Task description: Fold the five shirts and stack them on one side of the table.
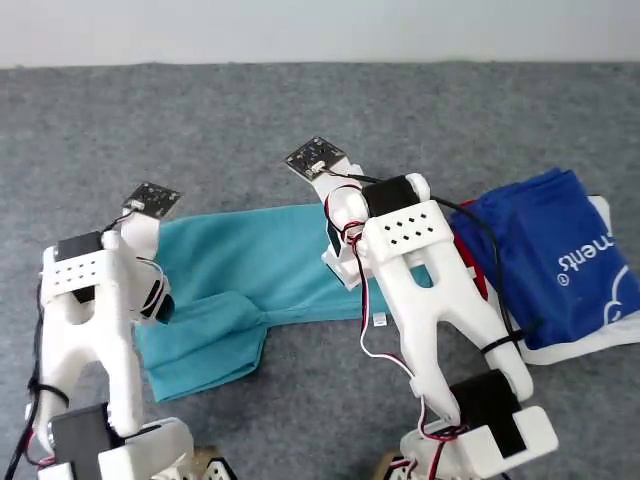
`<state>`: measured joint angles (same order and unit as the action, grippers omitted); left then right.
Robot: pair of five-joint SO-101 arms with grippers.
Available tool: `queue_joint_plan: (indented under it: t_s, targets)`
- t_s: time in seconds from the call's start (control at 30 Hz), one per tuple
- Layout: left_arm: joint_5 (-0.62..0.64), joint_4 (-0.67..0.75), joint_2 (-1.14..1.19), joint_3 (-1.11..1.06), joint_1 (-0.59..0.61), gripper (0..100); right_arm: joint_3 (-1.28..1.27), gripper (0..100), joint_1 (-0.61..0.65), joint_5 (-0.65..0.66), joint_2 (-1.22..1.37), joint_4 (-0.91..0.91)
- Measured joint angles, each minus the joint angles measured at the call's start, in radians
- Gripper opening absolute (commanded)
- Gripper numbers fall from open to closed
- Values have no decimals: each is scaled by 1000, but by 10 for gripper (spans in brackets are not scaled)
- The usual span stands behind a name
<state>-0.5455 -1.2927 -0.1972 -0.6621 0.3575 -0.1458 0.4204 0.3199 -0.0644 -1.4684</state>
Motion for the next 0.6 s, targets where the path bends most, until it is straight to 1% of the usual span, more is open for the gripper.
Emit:
queue_joint_plan:
  t_s: [0.17,0.53,0.6]
  targets:
    - [-6,14,0,-21,9,156,0,208,0,0,0,0]
    - [-6,181,0,-183,11,149,0,208,0,0,0,0]
    - [-6,207,0,-195,11,119,0,208,0,0,0,0]
